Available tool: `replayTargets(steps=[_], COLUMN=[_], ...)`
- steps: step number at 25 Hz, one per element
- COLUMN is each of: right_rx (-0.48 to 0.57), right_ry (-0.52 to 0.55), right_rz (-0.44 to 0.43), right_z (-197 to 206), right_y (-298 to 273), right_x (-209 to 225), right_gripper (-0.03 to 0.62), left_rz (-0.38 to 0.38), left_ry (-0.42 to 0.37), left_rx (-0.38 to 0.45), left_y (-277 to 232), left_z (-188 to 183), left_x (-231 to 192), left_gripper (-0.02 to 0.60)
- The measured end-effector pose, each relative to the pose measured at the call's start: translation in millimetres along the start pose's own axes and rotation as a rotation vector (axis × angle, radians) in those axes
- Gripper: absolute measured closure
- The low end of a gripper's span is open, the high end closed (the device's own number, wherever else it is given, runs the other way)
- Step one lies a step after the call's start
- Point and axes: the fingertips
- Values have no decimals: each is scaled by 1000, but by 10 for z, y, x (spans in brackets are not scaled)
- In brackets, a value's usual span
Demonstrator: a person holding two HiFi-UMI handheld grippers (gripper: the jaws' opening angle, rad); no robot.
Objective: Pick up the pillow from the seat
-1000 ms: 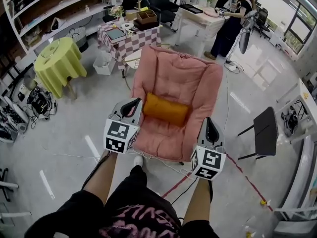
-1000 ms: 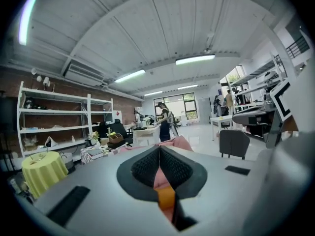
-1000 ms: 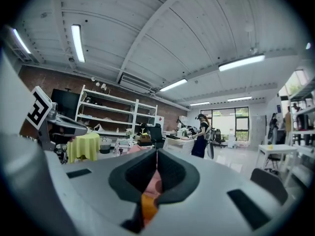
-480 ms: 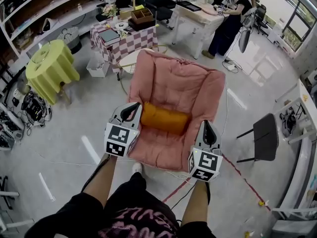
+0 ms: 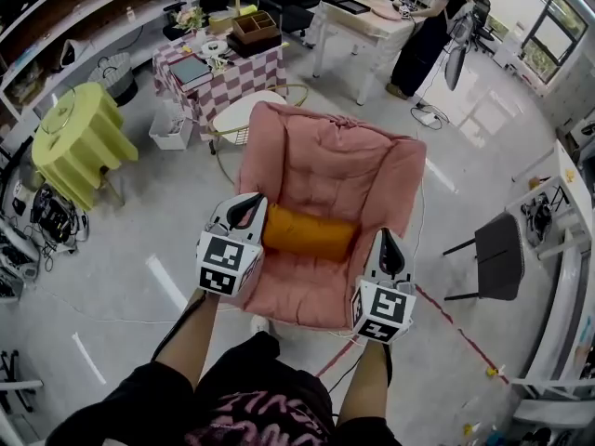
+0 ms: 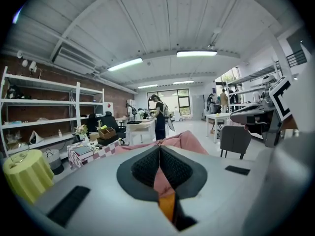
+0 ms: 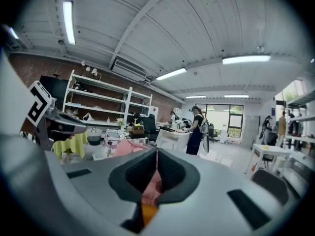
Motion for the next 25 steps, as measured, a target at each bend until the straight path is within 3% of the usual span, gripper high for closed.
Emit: replayTargets(steps=[6,11,17,25], right_rx=[-18,-40,-54,-74], right_ry=[-5,11,11,9], right_rz=[31,37,31,-11], right_z=[62,104,143,365], right_y=[-135,-190,-232,-337], right_x=[-89,-145,-122,9], right_gripper=[572,572,572,572], left_rz=[29,30,42,-7], left_ry=[-2,-123,-101,-91], left_rx=[-20,-16,-24,-47], left_y=[-151,-188,-238,-295], left_z=[106,32,81,147], left_x=[-135,-162,-104,13], left_gripper=[572,572,572,572])
Point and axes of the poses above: the fingertips, and each gripper's own axes: y backward along the fingers, x to its right, z out of its underside
